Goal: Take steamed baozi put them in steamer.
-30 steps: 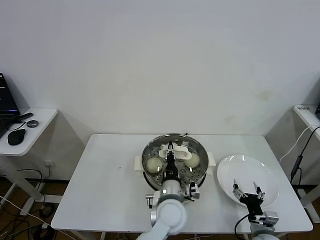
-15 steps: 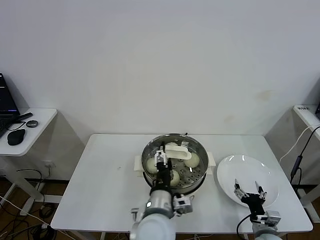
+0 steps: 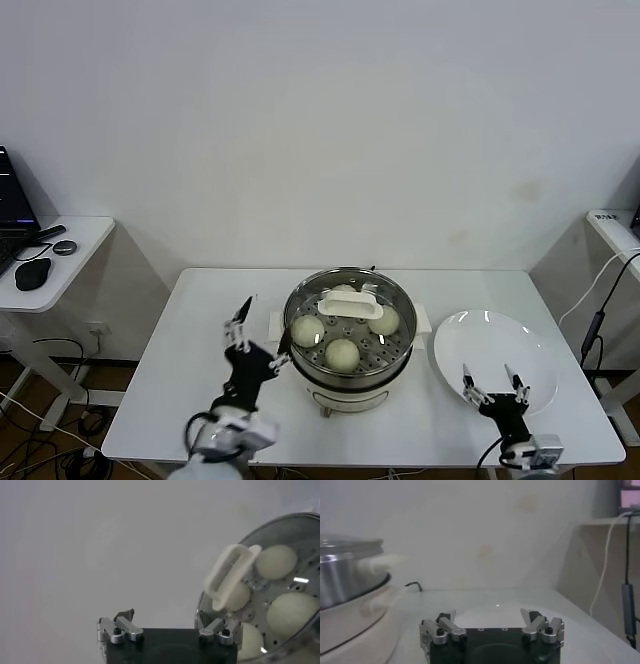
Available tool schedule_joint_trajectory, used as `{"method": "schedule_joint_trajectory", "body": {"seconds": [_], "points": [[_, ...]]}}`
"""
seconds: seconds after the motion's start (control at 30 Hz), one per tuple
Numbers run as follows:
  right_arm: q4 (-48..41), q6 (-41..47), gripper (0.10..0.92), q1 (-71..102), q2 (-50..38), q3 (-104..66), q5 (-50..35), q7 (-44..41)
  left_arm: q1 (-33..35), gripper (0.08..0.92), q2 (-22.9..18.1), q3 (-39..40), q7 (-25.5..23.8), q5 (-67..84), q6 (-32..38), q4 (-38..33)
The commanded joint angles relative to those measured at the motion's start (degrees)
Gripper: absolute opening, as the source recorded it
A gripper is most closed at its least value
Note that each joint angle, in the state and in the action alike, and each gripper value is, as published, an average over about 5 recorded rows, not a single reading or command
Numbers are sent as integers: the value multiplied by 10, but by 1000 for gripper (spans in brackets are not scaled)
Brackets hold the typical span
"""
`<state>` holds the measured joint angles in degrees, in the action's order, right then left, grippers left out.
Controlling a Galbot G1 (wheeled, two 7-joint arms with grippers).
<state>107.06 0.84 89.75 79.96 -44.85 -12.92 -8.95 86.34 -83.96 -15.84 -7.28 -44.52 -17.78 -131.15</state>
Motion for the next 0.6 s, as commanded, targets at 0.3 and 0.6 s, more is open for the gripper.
{"method": "schedule_joint_trajectory", "body": {"seconds": [0.3, 0.6], "points": [[42, -12, 823, 59, -13, 18, 3, 9, 214, 823, -37, -130, 127, 316, 132, 50], [66, 27, 823, 70, -6, 0, 27, -29, 203, 823, -26, -109, 132, 338, 173, 67]]}}
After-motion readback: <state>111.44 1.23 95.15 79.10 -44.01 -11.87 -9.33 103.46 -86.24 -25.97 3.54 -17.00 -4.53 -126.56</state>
